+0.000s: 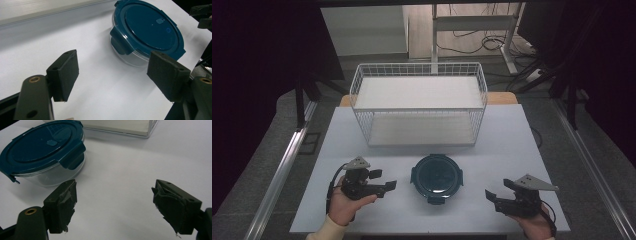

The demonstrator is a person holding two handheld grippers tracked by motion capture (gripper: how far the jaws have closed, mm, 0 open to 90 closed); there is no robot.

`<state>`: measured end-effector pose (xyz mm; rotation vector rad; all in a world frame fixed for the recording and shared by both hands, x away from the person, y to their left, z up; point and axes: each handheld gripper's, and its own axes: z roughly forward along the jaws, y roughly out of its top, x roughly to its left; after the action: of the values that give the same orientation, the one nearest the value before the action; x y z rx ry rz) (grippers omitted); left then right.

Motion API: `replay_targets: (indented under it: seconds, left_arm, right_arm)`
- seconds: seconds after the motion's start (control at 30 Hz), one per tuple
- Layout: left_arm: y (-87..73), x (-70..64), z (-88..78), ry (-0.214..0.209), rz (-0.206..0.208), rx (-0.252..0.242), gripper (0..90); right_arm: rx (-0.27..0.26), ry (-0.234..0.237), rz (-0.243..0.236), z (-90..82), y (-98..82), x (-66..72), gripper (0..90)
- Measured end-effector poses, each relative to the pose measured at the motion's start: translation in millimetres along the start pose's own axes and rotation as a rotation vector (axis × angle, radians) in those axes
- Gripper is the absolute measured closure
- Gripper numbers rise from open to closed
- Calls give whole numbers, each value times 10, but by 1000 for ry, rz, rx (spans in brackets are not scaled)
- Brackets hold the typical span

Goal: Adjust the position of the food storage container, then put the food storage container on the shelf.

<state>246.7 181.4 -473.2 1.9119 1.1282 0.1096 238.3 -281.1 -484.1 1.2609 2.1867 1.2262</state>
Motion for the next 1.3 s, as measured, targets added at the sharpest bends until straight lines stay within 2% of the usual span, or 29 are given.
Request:
replay_targets:
  seconds: [0.23,0.37,0.67,0.77,0.83,0.87,0.97,1.03,1.23,1.3]
  left_arm:
    - [-6,19,38,-27,-42,1,182]
    - [-11,34,76,-61,-78,0,158]
    - [10,-3,226,-104,-122,14,126]
    - [69,-22,323,-132,-144,22,118]
    - [108,-26,385,-164,-173,22,114]
    - [125,-18,412,-182,-187,22,113]
    - [166,33,473,-187,-208,29,114]
    - [177,75,504,-216,-239,28,115]
    - [178,128,580,-225,-243,51,117]
    - [177,140,621,-242,-258,48,120]
  right_arm:
    - [-13,20,29,-17,39,9,166]
    - [-7,51,57,-5,74,38,155]
    - [4,124,98,105,219,184,111]
    - [14,170,143,188,287,246,104]
    - [29,193,149,266,340,297,101]
    - [35,198,152,294,359,314,98]
    - [56,217,170,419,436,352,92]
    - [70,225,190,505,478,348,93]
    - [118,248,273,733,518,328,93]
    - [133,248,288,790,513,330,93]
